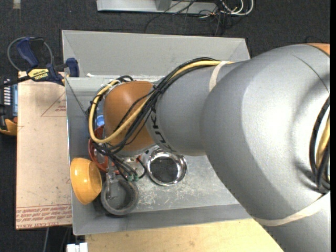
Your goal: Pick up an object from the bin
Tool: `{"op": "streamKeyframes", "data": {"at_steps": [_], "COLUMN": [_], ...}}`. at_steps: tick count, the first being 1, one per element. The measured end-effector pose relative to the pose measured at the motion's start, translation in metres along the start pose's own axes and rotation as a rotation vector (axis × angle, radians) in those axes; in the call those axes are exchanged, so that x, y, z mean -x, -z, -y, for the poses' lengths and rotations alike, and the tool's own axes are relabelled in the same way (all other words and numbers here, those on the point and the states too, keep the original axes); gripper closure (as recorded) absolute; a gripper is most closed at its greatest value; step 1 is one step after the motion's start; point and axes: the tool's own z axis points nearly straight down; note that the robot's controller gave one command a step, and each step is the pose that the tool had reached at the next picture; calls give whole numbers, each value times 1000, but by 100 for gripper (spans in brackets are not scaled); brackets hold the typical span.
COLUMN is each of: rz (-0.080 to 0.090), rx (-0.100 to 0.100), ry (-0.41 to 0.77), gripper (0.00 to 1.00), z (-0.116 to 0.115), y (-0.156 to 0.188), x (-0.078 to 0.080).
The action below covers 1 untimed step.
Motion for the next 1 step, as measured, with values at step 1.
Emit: {"op": "streamKeyframes", "data": {"at_steps": [1], "rz": [0], "rx": [1], "ry": [465], "gripper": [0], "z": [11], "y": [7], "x": [16]}}
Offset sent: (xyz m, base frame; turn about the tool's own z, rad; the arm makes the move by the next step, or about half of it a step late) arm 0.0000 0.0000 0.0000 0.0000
